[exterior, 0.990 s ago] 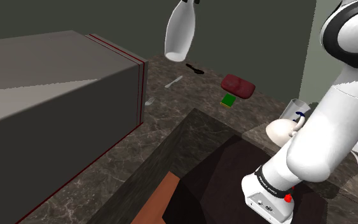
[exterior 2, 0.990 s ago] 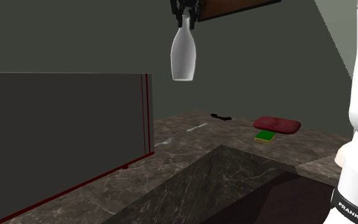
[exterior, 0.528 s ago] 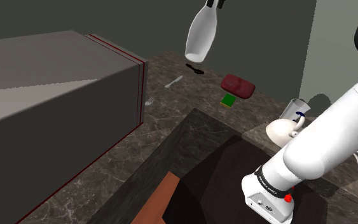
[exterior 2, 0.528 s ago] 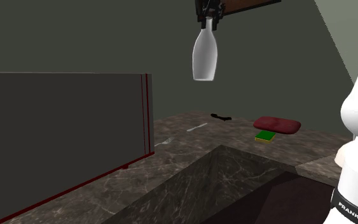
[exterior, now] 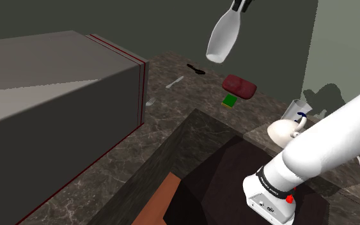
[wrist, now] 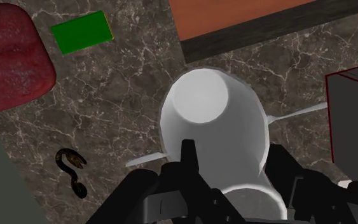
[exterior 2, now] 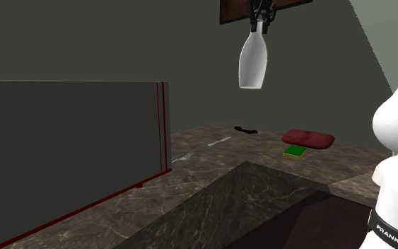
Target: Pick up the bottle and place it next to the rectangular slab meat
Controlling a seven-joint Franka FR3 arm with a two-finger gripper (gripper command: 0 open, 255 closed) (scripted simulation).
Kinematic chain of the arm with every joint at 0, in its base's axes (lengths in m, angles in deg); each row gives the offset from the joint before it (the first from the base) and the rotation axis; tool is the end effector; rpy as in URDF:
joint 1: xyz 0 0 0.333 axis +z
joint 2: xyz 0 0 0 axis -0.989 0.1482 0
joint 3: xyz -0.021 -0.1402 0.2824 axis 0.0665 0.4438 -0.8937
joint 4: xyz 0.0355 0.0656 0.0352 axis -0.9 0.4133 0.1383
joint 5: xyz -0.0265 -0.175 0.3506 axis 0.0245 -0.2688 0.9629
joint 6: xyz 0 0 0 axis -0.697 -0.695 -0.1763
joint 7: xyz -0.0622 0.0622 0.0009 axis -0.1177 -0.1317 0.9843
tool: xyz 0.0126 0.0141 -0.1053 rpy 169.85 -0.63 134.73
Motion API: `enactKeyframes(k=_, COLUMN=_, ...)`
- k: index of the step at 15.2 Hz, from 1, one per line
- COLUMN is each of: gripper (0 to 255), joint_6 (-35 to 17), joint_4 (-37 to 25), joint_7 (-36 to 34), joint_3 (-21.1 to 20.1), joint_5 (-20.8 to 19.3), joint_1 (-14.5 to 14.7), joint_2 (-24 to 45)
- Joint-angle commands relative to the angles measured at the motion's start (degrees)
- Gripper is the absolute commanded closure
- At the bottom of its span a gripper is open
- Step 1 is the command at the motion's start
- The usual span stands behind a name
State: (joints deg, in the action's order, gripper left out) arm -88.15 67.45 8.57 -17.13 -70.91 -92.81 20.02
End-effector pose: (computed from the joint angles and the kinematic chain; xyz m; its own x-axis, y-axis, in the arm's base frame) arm 0.4723 -0.1008 0.7481 0.9955 -0.0643 0.0700 -0.0643 -0.9979 -0.0031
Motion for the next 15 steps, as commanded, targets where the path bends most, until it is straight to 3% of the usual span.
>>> enactKeyframes(k=1, gripper=255, joint_6=-0.4, joint_4=0.8, joint_7=2.8, joint_3=1.6, joint_5=0.0, joint_1=-1.1, joint_2=-0.4)
enactKeyframes(k=8, gripper=255, joint_6=-0.1, joint_4=1.0, joint_7=13.2, joint_3=7.6, joint_5=-0.1, joint_1=-5.4, joint_2=-0.8)
enactKeyframes(k=15, gripper=255, joint_6=0.9, joint_4=-2.9, joint_7=23.9, joint_3=14.0, joint_5=0.6, joint_1=-10.0, joint_2=2.4)
